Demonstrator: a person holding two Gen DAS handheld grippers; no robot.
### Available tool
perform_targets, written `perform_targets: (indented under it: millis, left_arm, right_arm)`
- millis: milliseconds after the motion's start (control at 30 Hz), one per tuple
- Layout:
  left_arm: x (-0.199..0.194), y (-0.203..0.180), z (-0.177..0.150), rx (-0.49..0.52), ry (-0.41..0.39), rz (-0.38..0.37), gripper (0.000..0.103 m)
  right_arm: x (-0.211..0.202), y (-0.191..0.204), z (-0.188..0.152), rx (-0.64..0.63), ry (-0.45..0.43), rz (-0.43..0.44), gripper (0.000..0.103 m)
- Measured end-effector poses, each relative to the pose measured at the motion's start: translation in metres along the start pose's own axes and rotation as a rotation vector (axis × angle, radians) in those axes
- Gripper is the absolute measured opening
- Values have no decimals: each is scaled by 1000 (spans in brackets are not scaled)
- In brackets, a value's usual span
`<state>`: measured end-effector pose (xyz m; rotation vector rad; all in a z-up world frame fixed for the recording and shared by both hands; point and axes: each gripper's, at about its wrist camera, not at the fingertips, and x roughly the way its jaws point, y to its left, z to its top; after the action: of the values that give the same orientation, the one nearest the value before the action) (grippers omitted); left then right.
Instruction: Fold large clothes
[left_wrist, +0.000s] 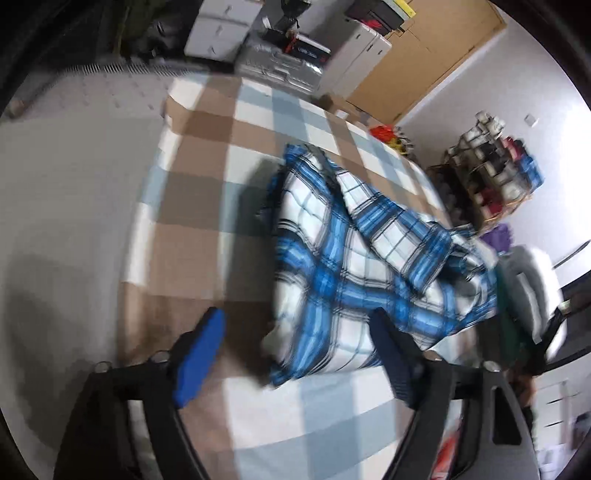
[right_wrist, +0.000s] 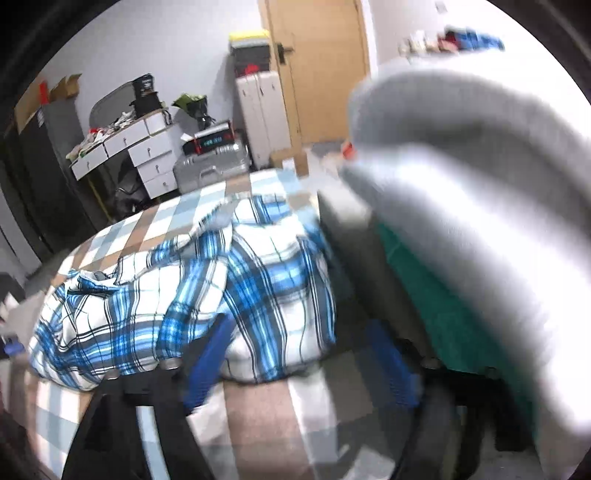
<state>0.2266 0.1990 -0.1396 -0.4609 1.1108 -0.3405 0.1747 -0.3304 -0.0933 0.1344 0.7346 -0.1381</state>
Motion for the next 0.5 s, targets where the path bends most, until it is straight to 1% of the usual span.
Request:
perform_targets:
  millis: [33, 67, 133, 167, 200, 267, 300, 367, 400, 433, 467, 500]
  left_arm:
    - [12, 4, 5, -30, 45, -2, 83]
    - [19, 4, 4, -38, 67, 1, 83]
    - [30, 4, 3, -28, 115, 24, 83]
    - [35, 1, 2, -25, 121, 31, 83]
    - [37, -1, 1, -24, 121, 21, 83]
    - [45, -4, -1, -23, 141, 16, 83]
    - [50, -5, -2, -19, 148, 18, 83]
    - [59, -8, -5, -8, 162, 31, 83]
    - [59, -11, -5, 7, 148, 49, 78]
    - [57, -14, -5, 22, 133, 72, 46]
    - [61, -20, -4, 52, 146, 105, 24]
    - [64, -22, -3, 65, 165, 118, 4]
  right_arm:
    - [1, 3, 3, -23, -6, 12, 88]
    - [4, 9, 8, -38, -2, 26, 88]
    - [15, 20, 15, -60, 40, 58, 88]
    - [21, 27, 19, -59, 67, 97, 88]
    - [25, 33, 20, -48, 87, 143, 87]
    - [25, 47, 14, -39, 95, 202, 88]
    - [26, 56, 11, -57, 90, 214, 88]
    - [33, 74, 5, -120, 105, 188, 88]
    - [40, 80, 3, -129, 123, 164, 88]
    - [48, 85, 0, -131, 136, 135, 88]
    - [56, 91, -2, -143, 149, 122, 88]
    - [65, 95, -3, -158, 166, 122, 86]
